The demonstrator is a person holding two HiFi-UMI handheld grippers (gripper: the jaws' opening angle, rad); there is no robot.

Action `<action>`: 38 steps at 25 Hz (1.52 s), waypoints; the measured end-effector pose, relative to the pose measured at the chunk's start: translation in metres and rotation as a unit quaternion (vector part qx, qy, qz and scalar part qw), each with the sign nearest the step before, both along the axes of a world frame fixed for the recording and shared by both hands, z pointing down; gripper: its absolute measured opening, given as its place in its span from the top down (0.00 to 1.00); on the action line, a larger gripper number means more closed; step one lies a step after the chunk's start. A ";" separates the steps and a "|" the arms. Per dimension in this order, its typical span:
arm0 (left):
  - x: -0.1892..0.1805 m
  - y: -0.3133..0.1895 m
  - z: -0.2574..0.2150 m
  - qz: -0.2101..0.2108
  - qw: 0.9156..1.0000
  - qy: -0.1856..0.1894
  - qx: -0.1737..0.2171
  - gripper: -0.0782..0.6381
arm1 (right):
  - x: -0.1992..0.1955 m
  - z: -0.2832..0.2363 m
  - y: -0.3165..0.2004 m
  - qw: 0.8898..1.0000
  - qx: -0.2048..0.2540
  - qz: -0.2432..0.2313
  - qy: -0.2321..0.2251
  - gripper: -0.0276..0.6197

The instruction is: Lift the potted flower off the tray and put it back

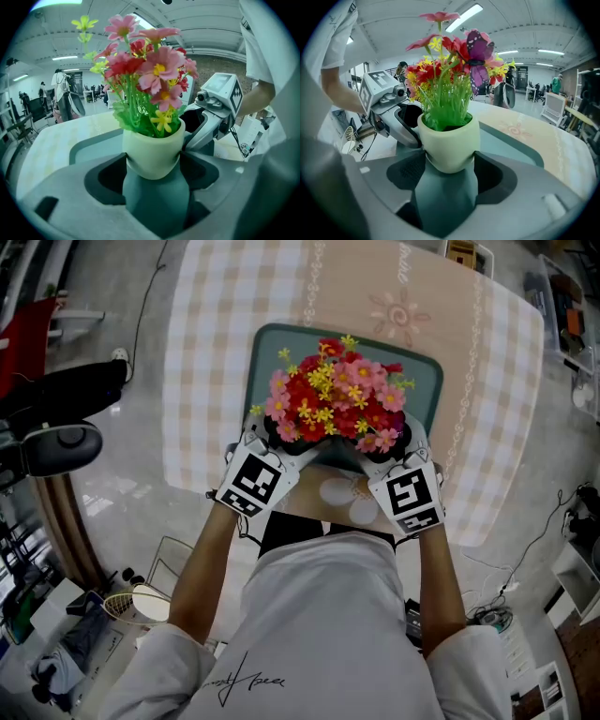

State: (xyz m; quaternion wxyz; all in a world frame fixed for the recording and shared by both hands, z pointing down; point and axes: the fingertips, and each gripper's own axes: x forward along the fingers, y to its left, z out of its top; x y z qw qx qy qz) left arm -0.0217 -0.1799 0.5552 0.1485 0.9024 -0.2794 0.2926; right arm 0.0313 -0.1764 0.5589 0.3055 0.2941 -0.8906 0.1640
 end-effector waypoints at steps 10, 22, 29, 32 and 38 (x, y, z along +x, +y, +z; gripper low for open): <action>0.001 0.002 0.002 -0.004 1.000 -0.005 0.014 0.39 | -0.001 0.002 0.002 1.000 0.009 0.007 0.003 0.45; 0.000 0.007 0.002 -0.010 1.000 0.005 0.012 0.39 | -0.001 -0.001 0.008 1.000 -0.004 -0.008 -0.024 0.43; -0.001 0.015 0.002 -0.008 1.000 0.010 0.007 0.40 | 0.002 -0.001 0.018 1.000 -0.012 -0.014 -0.025 0.44; -0.003 0.020 0.002 -0.005 1.000 0.009 0.008 0.40 | 0.003 -0.004 0.020 0.999 -0.012 -0.012 -0.030 0.46; -0.009 0.028 0.000 -0.012 1.000 0.018 0.004 0.43 | 0.010 -0.013 0.023 0.999 -0.012 -0.001 -0.043 0.55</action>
